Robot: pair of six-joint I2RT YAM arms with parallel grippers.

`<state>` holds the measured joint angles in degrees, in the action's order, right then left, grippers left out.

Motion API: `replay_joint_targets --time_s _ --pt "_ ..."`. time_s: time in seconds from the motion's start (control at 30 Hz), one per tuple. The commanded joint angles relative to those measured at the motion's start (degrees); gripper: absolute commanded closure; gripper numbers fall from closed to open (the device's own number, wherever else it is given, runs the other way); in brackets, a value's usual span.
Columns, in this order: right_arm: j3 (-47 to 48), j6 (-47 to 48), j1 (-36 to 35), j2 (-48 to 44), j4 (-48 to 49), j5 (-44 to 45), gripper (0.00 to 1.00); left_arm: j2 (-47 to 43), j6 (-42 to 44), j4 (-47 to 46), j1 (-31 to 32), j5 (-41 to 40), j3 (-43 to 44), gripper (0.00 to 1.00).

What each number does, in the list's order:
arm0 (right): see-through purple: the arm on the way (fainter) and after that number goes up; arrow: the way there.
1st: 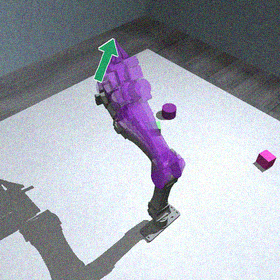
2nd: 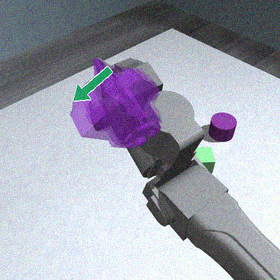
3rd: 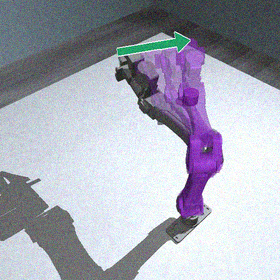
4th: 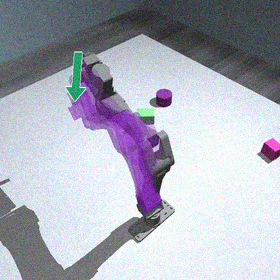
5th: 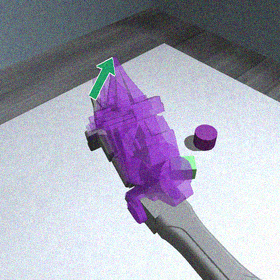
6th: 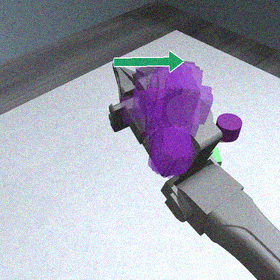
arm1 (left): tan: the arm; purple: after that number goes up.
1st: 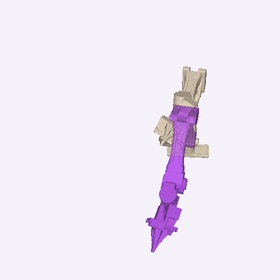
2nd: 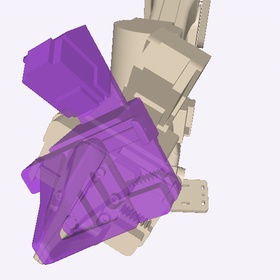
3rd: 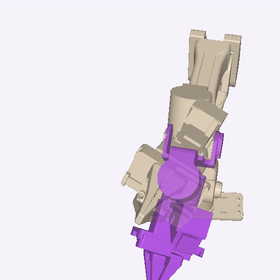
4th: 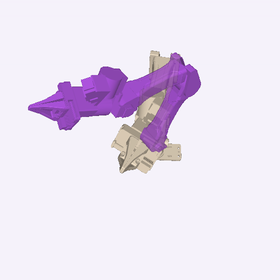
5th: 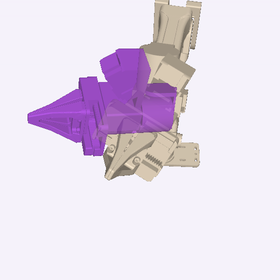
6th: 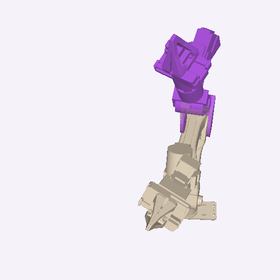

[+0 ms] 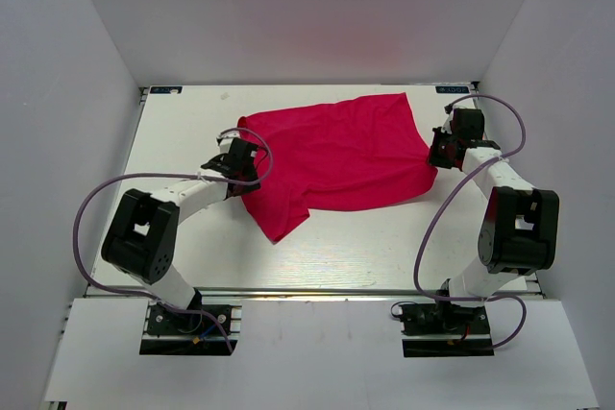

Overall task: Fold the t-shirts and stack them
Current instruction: Flatten out the tshirt

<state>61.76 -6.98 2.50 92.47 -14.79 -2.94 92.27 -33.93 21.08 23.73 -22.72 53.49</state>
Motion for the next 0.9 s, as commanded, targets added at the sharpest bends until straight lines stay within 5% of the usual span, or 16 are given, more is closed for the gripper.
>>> replay_joint_targets --time_s 0.0,0.3,0.4,0.5,0.87 --pt "-0.3 0.8 0.0 -0.3 1.7 0.6 1.0 -2.8 1.4 -7.3 -0.5 5.0 -1.4 0.38" --pt "-0.5 0.7 0.0 -0.6 1.3 1.0 1.0 1.0 1.9 -4.0 -1.1 6.1 0.4 0.49" --pt "-0.5 0.5 0.0 -0.4 1.5 1.0 1.0 -1.1 0.2 -4.0 -1.1 4.0 -0.8 0.69" --pt "-0.4 0.5 0.0 -0.4 1.3 1.6 1.0 -2.9 -0.4 -3.5 -1.7 0.9 -1.6 1.0" --pt "1.2 0.0 0.1 0.6 -2.3 7.6 1.0 -6.1 -5.3 3.8 -4.0 -7.4 -3.3 1.0"
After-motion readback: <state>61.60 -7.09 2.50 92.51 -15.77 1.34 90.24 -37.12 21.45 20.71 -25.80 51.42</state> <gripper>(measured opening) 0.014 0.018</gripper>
